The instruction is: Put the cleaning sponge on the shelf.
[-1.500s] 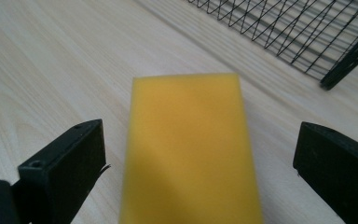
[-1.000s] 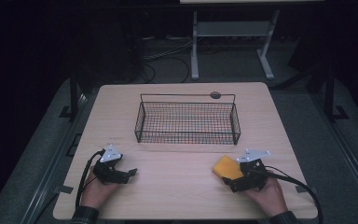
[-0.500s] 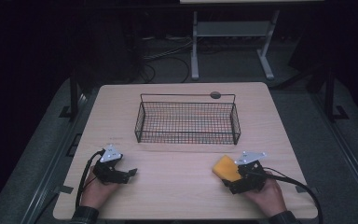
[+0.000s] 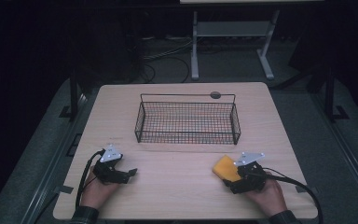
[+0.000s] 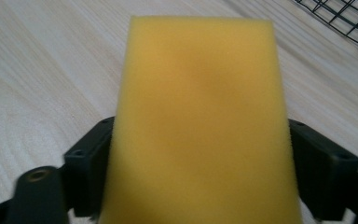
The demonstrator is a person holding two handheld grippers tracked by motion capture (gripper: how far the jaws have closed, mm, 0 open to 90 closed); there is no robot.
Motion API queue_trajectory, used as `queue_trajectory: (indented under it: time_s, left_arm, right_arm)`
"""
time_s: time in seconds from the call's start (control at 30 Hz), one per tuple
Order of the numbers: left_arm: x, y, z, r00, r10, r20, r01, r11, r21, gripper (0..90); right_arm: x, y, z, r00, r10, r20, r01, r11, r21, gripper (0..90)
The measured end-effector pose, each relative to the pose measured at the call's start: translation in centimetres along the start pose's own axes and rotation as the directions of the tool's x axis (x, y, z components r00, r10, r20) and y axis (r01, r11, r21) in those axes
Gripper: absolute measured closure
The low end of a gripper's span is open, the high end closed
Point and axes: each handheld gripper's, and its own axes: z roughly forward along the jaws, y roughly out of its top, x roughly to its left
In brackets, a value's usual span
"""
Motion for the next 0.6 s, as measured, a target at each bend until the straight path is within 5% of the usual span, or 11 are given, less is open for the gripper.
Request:
queue_trajectory:
  time_s: [0.6]
  left_arm:
    - [0.00,0.00,0.00,1.0000,0.000,0.000,0.000,1.0000,0.000,12.7]
  right_arm:
    - [-0.62,0.32,-0.91,1.0000,0.007,-0.005,-0.007,1.000,-0.002,22.8]
